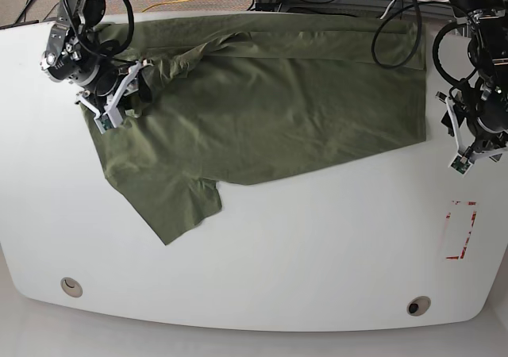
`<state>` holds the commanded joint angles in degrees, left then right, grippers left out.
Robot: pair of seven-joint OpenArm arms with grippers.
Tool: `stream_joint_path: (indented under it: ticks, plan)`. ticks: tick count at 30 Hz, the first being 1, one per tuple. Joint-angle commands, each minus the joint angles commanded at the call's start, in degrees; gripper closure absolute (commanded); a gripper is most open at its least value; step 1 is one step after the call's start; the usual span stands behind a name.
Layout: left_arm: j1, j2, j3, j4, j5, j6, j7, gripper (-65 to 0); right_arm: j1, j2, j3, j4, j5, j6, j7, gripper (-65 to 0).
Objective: Layout the t-shirt on the table in an organized manner, then fold the t-shirt properly
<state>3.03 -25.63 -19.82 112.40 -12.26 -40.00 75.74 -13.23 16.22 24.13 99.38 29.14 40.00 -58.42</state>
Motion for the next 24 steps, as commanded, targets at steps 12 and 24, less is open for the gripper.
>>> stream_joint_path:
  ticks: [12,24]
  plan:
    - [0.18,0.18,0.0,0.0,0.0,0.0,0.0,-31.2,-1.93,0.0,0.0,7.3,0.18,0.0,-0.7,-2.2]
    - [0.26,0.0,2.37,0.0,0.09,0.0,0.0,-31.2,-0.18,-1.05,-0.09,13.36,0.18,0.0,-6.33,-2.2]
